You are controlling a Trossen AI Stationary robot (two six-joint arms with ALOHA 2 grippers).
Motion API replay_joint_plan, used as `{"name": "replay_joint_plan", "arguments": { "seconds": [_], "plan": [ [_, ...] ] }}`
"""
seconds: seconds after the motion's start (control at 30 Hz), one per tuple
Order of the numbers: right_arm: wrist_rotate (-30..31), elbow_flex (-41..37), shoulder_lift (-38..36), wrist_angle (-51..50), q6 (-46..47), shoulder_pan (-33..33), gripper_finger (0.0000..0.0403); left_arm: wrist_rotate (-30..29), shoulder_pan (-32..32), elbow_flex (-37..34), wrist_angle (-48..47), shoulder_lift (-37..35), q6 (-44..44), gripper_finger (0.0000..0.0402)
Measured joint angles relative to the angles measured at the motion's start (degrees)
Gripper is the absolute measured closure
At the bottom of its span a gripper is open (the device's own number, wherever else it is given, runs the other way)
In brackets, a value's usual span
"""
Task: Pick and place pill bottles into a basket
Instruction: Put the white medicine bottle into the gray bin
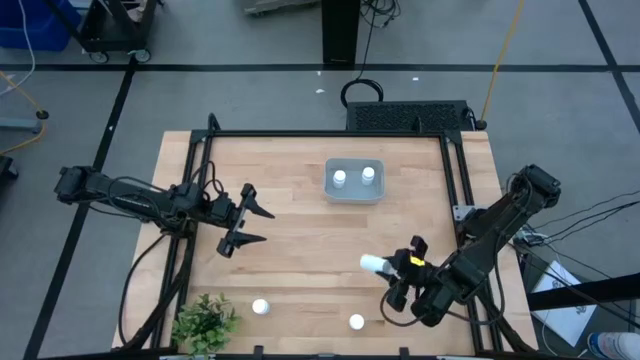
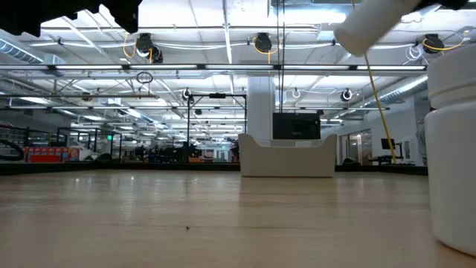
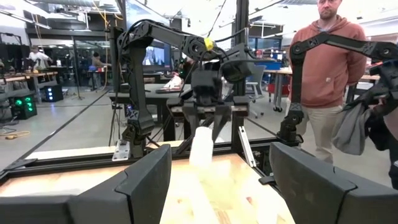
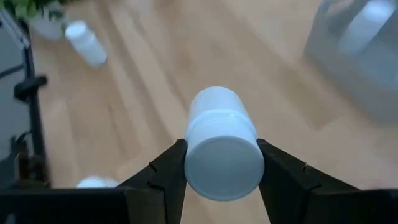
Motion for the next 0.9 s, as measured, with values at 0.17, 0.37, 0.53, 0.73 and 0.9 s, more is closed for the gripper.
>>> {"name": "replay_joint_plan", "arguments": {
  "seconds": [0.17, 0.37, 0.53, 0.73, 0.9],
  "plan": [
    [10.52, 0.0, -0.31, 1.46, -6.18, 0.76, 0.0251, 0.0, 0.0, 0.0, -0.04, 0.01, -0.06, 0.0128],
    [17.47, -1.4, -0.5, 6.32, -13.17, 1.87, 0.0251, -0.13, 0.01, 0.0, -0.09, 0.02, -0.08, 0.0128],
    [21.2, -2.94, -0.57, 11.85, -18.93, 1.95, 0.0251, -2.63, 0.02, 0.0, -0.09, 0.02, -0.12, 0.0128],
    [27.09, -3.3, -0.87, 19.04, -30.97, 2.04, 0.0251, -2.97, 0.02, 0.0, -0.13, 0.01, -0.21, 0.0128],
    [34.74, -3.32, -0.87, 27.47, -44.91, 1.53, 0.0251, -4.45, 0.02, 0.0, -0.36, 0.0, 0.04, 0.0128]
  ]
}}
